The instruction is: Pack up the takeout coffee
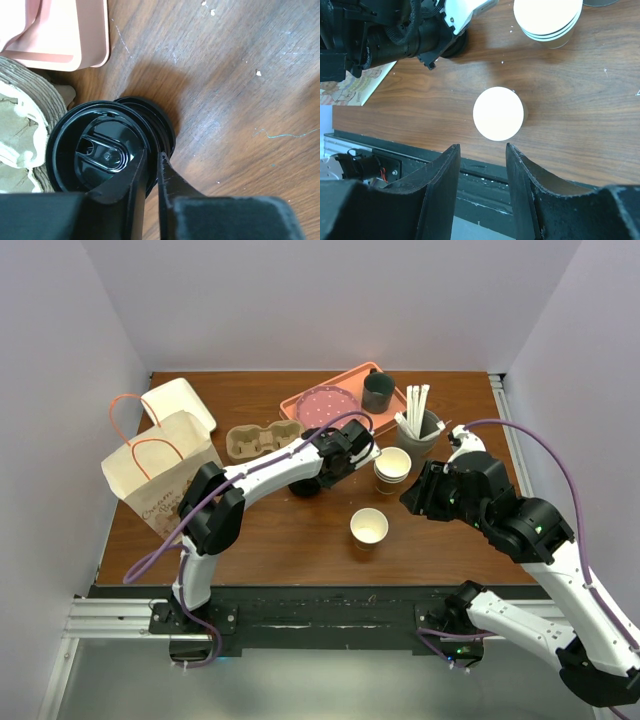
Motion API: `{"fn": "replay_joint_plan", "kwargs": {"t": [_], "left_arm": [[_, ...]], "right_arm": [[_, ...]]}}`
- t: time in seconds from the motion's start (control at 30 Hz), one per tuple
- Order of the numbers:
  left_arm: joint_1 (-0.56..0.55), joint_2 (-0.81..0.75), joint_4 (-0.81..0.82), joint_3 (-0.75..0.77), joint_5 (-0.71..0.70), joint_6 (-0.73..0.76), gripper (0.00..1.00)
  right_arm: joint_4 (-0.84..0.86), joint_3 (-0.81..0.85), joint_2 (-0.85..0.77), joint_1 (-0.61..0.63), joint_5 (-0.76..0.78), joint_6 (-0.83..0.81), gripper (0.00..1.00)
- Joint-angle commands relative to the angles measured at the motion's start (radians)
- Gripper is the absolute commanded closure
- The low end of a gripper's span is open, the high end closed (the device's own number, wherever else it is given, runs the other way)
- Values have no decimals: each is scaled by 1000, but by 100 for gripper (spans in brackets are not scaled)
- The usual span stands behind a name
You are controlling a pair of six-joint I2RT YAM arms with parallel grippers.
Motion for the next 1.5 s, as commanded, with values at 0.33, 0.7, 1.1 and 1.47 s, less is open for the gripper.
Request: {"fn": "replay_joint_plan", "kwargs": {"t": [0.33,0.7,1.1,1.47], "left_arm": [[6,-37,-15,-17,-45,-21,96],[6,-29,-88,72,-62,-90,95],[52,-24,-150,129,-27,-312,100],[155,-242,45,-17,199,-447,100]], "right_arm": [[39,20,-13,5,-6,21,55],[43,20,-7,5,-14,26,55],[118,-43,-21,5,-61,27,54],[416,-122,127,5,-112,175,54]]}}
